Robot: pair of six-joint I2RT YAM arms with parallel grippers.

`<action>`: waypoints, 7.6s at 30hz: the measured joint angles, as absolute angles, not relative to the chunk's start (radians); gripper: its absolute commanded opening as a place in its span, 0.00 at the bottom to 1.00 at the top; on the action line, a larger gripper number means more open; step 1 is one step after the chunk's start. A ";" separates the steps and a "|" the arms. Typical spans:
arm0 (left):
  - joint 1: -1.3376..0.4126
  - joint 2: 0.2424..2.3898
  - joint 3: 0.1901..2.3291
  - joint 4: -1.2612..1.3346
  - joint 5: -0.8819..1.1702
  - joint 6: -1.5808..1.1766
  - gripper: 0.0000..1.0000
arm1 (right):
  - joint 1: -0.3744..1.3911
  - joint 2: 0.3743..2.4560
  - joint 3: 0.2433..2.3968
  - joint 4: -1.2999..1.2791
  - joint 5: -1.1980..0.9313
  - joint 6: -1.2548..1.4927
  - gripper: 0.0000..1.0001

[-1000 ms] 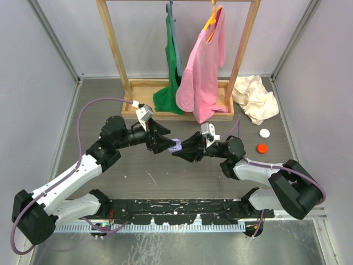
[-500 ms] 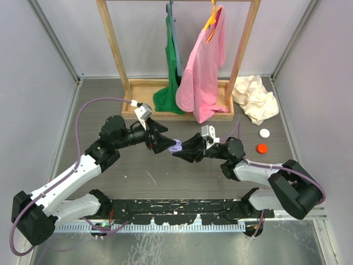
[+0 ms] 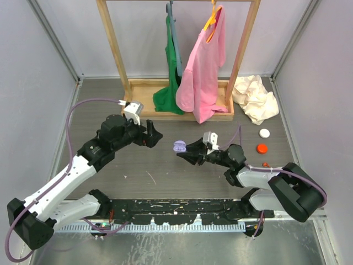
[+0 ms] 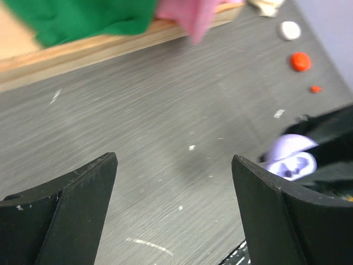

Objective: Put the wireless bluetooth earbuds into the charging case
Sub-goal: Open the charging case, then pick up the earbud from the center of the board, then place the earbud in the charging case.

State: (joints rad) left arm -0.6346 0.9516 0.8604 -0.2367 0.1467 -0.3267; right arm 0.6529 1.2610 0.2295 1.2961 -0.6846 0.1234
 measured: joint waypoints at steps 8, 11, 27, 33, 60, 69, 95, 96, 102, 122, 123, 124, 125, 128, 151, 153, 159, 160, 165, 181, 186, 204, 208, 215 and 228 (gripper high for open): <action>-0.501 0.997 0.862 -0.414 -0.076 -0.427 0.87 | 0.653 1.245 0.179 1.309 -0.597 0.091 0.14; -0.430 1.007 0.862 -0.455 -0.117 -0.453 0.87 | 0.653 1.238 0.173 1.310 -0.579 0.081 0.14; -0.005 1.050 0.825 -0.547 -0.202 -0.597 0.97 | 0.653 1.237 0.170 1.312 -0.559 0.065 0.14; 0.104 1.190 0.829 -0.493 -0.152 -0.627 0.97 | 0.676 1.237 0.170 1.296 -0.558 0.042 0.14; 0.223 1.710 1.078 -0.406 -0.029 -0.623 0.97 | 0.705 1.237 0.170 1.239 -0.532 -0.023 0.14; 0.223 1.770 1.111 -0.437 -0.017 -0.594 0.96 | 0.705 1.237 0.170 1.231 -0.532 -0.027 0.14; 0.224 1.728 1.062 -0.470 0.070 -0.560 0.91 | 0.705 1.221 0.172 1.199 -0.524 -0.034 0.14; 0.224 1.720 1.054 -0.474 0.071 -0.560 0.91 | 0.705 1.221 0.172 1.198 -0.524 -0.035 0.14; 0.224 1.679 1.012 -0.513 0.072 -0.559 0.91 | 0.705 1.214 0.172 1.192 -0.521 -0.040 0.14; 0.224 1.597 1.103 -0.703 -0.029 -0.482 0.88 | 0.705 1.201 0.172 1.178 -0.516 -0.050 0.14; 0.224 1.604 1.121 -0.720 -0.039 -0.471 0.83 | 0.705 1.200 0.172 1.177 -0.516 -0.051 0.14; 0.225 1.612 1.137 -0.731 -0.046 -0.457 0.80 | 0.705 1.197 0.172 1.176 -0.516 -0.051 0.14; 0.225 1.627 1.161 -0.747 -0.054 -0.443 0.78 | 0.705 1.195 0.172 1.176 -0.516 -0.051 0.14; 0.225 1.682 1.224 -0.785 -0.071 -0.396 0.72 | 0.705 1.195 0.173 1.172 -0.516 -0.051 0.14; 0.239 1.884 1.305 -0.872 -0.104 -0.213 0.41 | 0.718 1.195 0.176 1.150 -0.506 -0.063 0.14; 0.243 1.890 1.305 -0.873 -0.099 -0.211 0.40 | 0.718 1.195 0.176 1.150 -0.506 -0.065 0.14; 0.257 1.901 1.305 -0.873 -0.091 -0.208 0.36 | 0.718 1.195 0.178 1.148 -0.506 -0.070 0.14; 0.257 1.904 1.305 -0.873 -0.089 -0.208 0.36 | 0.718 1.195 0.178 1.148 -0.506 -0.071 0.14; 0.257 1.917 1.305 -0.874 -0.078 -0.203 0.33 | 0.718 1.195 0.178 1.142 -0.506 -0.072 0.14; 0.257 1.920 1.305 -0.888 -0.038 -0.198 0.19 | 0.718 1.195 0.181 1.140 -0.506 -0.074 0.13; 0.249 1.897 1.299 -0.886 -0.010 -0.201 0.18 | 0.718 1.188 0.181 1.135 -0.506 -0.076 0.13; 0.009 1.431 1.157 -0.795 0.033 -0.300 0.16 | 0.719 1.182 0.181 1.136 -0.497 -0.078 0.13; -0.059 1.333 1.093 -0.740 0.044 -0.336 0.16 | 0.719 1.182 0.182 1.135 -0.496 -0.078 0.13; -0.178 1.202 1.029 -0.654 0.068 -0.405 0.16 | 0.719 1.183 0.182 1.136 -0.493 -0.078 0.13; -0.456 0.995 0.890 -0.416 0.063 -0.511 0.16 | 0.719 1.211 0.181 1.214 -0.451 -0.067 0.13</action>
State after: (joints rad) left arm -0.4561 0.9955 0.8898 -0.4160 0.0628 -0.5114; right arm 0.7185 1.2114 0.1806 1.2144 -0.4507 -0.0666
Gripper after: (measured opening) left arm 0.194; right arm 0.330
